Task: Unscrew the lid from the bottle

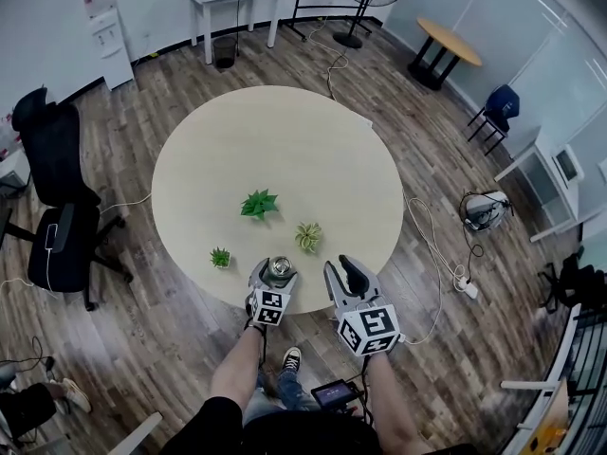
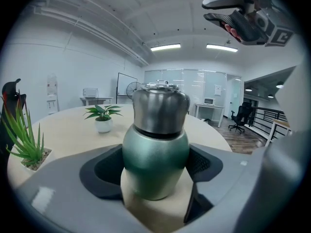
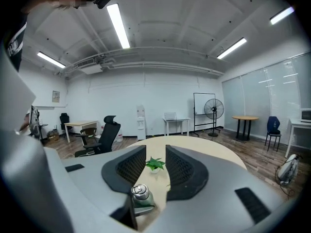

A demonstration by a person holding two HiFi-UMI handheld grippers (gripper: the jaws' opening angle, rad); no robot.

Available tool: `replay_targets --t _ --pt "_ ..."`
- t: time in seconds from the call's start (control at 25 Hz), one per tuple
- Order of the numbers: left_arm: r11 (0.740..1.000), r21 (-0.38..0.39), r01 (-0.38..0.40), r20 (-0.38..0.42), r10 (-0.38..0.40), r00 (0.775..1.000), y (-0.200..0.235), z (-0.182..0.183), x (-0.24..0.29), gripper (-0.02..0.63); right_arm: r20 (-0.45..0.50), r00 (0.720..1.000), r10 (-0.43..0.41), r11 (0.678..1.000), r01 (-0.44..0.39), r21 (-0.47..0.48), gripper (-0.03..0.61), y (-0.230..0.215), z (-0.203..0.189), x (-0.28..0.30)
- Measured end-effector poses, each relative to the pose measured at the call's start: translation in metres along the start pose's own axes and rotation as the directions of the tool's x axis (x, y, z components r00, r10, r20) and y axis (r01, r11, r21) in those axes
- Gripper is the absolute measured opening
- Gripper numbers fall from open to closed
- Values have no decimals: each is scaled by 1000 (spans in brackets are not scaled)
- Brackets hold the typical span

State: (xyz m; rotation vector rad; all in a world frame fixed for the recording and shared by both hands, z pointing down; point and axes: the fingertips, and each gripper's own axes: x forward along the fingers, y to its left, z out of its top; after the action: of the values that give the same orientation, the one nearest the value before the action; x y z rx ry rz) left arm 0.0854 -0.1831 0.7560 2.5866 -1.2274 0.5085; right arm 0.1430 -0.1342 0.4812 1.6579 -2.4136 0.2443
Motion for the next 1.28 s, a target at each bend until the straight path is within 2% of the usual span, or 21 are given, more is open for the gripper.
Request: replay_targets --t 0.16,0.24,0.4,0.48,0.64,0.84,0.96,1.04,1.16,1.28 --pt "1000 2 2 5 -2 1000 1 0 0 376 -68 993 100 994 -102 -26 299 22 -17 23" --pt "1000 4 3 10 -3 1000 1 1 1 376 -100 986 135 990 -138 -30 349 30 -25 32" --pt "1000 4 6 15 -6 1000 0 2 -1 376 -178 969 174 982 -185 -48 336 41 -46 49" --pt "1000 5 7 18 -7 1000 1 2 -1 376 -240 950 200 973 -221 -60 333 48 -64 62" --pt "1000 5 7 23 -7 1000 0 1 0 376 -377 897 232 957 -279 -76 324 59 -113 86" --pt "1000 5 4 23 -4 1000 0 2 -1 376 -509 830 228 961 -277 -21 311 60 -163 110" --pt "1000 4 3 23 -3 1000 1 2 -1 376 -564 794 226 953 -300 -41 309 67 -180 116" --pt "1000 4 1 24 -1 1000 0 2 -1 376 -572 796 199 948 -304 -93 257 66 -184 119" --pt "1000 5 0 25 0 1000 1 2 0 376 -568 798 204 937 -327 -123 255 65 -184 122" --pt "1000 3 2 24 -2 1000 1 1 -1 376 -595 769 234 907 -394 -153 255 65 -186 118"
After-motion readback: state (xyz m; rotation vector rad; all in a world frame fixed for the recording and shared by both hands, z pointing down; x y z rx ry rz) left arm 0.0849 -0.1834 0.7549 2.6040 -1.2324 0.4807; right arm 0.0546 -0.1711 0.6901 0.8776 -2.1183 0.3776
